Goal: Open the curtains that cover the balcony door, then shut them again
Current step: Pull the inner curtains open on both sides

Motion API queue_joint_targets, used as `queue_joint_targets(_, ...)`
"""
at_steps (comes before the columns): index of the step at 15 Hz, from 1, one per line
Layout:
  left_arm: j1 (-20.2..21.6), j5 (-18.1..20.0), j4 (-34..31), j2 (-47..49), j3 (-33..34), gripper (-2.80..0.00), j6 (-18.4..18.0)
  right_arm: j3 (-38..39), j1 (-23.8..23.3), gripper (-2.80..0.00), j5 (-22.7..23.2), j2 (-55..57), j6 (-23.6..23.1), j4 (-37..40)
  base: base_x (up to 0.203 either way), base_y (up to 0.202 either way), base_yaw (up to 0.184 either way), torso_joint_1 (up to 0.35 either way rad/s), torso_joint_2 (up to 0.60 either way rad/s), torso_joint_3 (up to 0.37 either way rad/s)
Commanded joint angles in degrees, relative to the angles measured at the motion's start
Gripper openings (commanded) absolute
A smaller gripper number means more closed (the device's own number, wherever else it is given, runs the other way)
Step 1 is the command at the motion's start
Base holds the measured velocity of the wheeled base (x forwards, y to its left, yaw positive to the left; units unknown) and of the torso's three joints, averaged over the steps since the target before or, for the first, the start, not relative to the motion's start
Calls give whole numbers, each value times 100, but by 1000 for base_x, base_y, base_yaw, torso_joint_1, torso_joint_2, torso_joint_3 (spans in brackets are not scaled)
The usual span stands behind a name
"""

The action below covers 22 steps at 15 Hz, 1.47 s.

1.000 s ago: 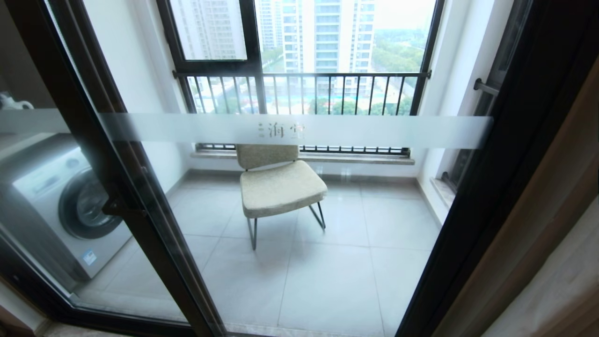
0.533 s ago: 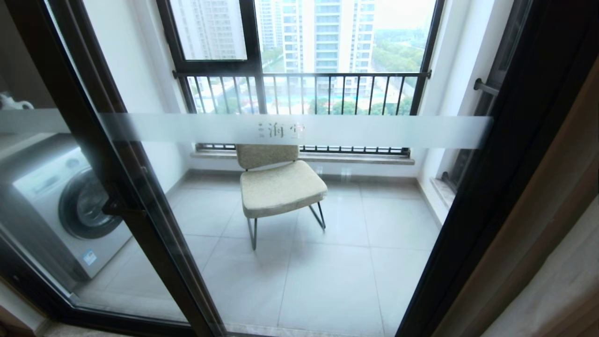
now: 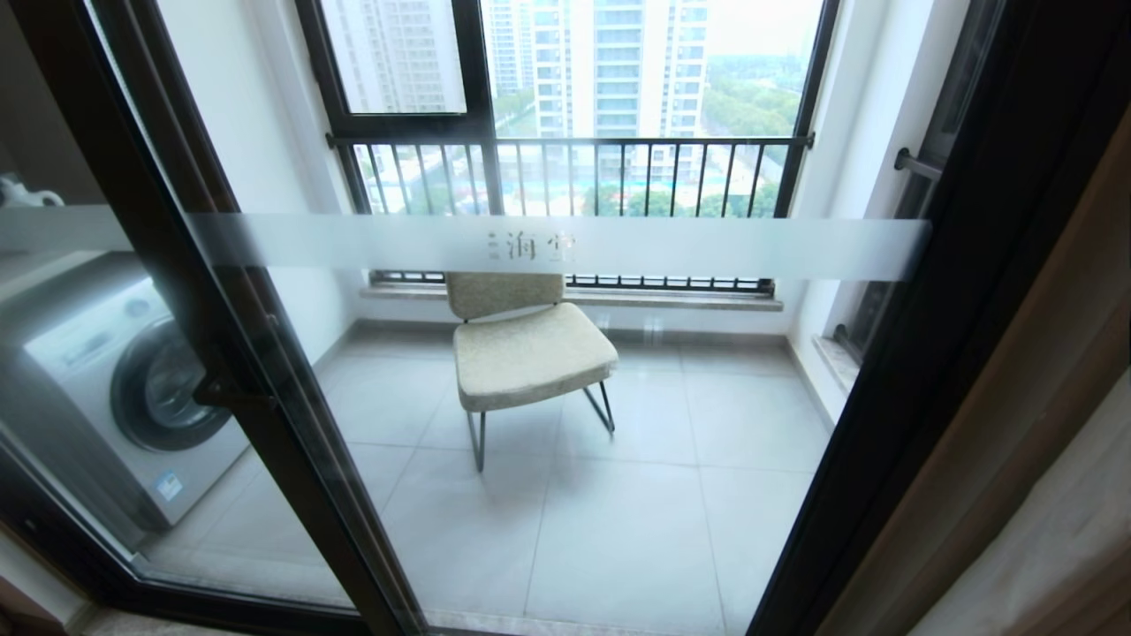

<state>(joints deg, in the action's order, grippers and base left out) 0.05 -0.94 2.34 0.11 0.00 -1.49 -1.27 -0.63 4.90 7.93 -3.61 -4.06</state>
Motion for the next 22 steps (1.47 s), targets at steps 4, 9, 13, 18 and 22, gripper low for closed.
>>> queue_joint_targets(4,4,-3,3,-2,0,-280,-1,-137,63,-280,-86,-793,18,661,0,0,0,0,0,0)
queue_joint_targets(9,4,-3,3,-2,0,-280,-1,-20,63,-280,-356,-793,95,471,0,0,0,0,0,0)
queue_joint_targets(13,4,-3,3,-2,0,-280,-1,127,63,-280,-639,-793,62,388,0,0,0,0,0,0)
queue_joint_targets(18,4,-3,3,-2,0,-280,-1,127,63,-280,-648,-793,115,406,0,0,0,0,0,0)
queue_joint_targets(22,4,-3,3,-2,0,-280,-1,127,63,-280,-705,-793,484,388,0,0,0,0,0,0)
